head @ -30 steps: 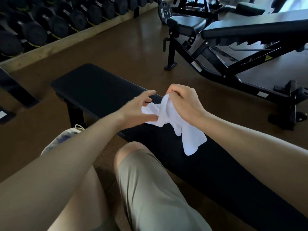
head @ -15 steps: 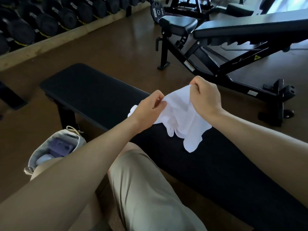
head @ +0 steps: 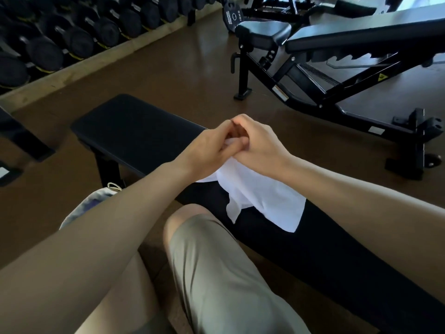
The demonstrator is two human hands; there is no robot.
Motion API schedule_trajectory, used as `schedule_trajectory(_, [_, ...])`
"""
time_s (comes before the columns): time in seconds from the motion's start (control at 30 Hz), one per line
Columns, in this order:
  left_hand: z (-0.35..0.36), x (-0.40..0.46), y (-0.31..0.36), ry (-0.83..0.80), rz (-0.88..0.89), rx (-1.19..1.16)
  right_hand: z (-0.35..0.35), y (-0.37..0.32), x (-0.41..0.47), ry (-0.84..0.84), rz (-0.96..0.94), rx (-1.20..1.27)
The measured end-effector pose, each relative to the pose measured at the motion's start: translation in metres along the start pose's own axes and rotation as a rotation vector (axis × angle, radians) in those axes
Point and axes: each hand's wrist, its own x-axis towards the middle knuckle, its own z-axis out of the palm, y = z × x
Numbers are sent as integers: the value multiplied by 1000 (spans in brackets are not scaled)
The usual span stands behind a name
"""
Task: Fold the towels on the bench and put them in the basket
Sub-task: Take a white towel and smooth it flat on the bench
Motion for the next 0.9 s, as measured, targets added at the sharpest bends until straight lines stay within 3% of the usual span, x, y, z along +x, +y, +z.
schedule_trajectory(0.23, [-19, -7, -24, -119, -101, 250, -22, 5, 1, 89, -16, -123])
schedule_trajectory(0.33, [-25, -7, -34, -88, -143, 462, -36, 5, 0, 142, 3, -196])
schedule_trajectory(0.43, [-33, -8, -47, -23, -271, 492, -52, 15, 0, 139, 125, -286])
schedule_trajectory(0.53, [-30, -8, -42, 89, -194, 436, -53, 19, -2, -33, 249, -368])
schedule_trajectory(0.63, [-21, -3, -20, 61, -46, 291, -26, 2, -3, -184, 113, -287])
schedule_trajectory(0.73, [-20, 3, -5, 41, 97, 252, 0, -12, -1, -107, 51, -86])
schedule_trajectory(0.8, [-28, 4, -9, -2, 135, 354, 2, -12, 2, -56, 73, -70])
schedule_trajectory(0.9, [-39, -2, -27, -184, 125, 689, -7, -4, 2, -76, 39, -159])
